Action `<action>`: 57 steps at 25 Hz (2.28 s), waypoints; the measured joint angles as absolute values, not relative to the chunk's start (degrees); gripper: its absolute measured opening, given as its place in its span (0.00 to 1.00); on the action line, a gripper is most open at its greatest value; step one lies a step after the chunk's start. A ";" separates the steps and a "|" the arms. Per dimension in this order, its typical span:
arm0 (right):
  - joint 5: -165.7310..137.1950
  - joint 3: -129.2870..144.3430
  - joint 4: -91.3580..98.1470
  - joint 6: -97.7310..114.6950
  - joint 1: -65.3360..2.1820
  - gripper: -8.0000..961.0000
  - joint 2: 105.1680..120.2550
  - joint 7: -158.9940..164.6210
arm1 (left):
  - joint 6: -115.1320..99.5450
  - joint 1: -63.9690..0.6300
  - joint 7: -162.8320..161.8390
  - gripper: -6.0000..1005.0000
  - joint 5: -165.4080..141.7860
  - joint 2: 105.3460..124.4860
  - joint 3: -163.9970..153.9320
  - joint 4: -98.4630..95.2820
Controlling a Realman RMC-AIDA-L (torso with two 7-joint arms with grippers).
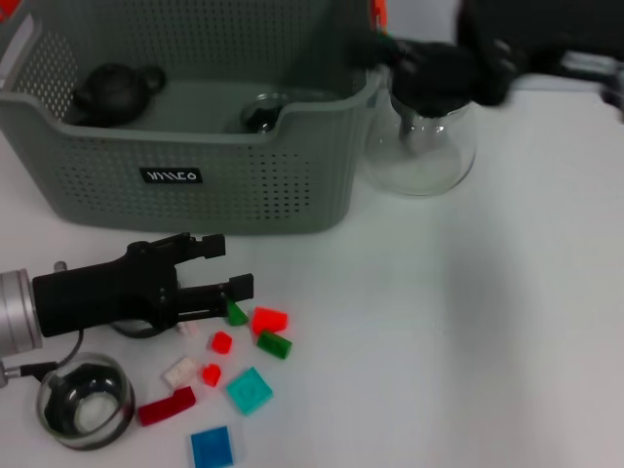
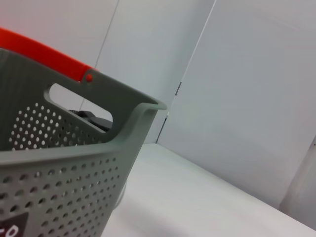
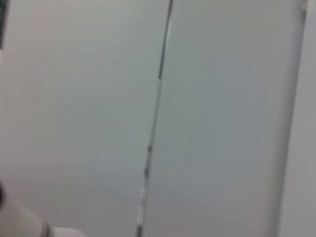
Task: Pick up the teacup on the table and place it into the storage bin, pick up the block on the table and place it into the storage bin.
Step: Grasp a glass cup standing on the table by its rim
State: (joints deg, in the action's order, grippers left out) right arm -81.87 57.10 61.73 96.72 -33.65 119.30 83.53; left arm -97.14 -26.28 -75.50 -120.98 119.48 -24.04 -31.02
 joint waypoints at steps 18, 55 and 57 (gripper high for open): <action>-92.82 55.73 45.22 112.97 -32.77 0.83 114.36 81.85 | -103.39 -24.18 -89.02 0.85 -131.13 115.10 -24.47 -52.74; -92.90 51.93 42.21 110.06 -33.48 0.83 114.36 81.03 | -103.85 -27.04 -104.88 0.74 -161.64 124.32 -45.60 -76.78; -92.89 51.94 42.19 110.06 -33.48 0.83 114.40 81.03 | -103.51 -27.18 -105.13 0.72 -161.62 124.35 -46.38 -76.20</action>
State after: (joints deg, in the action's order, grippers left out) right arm -92.89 51.94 42.19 110.06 -33.48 114.40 81.03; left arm -103.51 -27.18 -105.13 -161.62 124.35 -46.38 -76.20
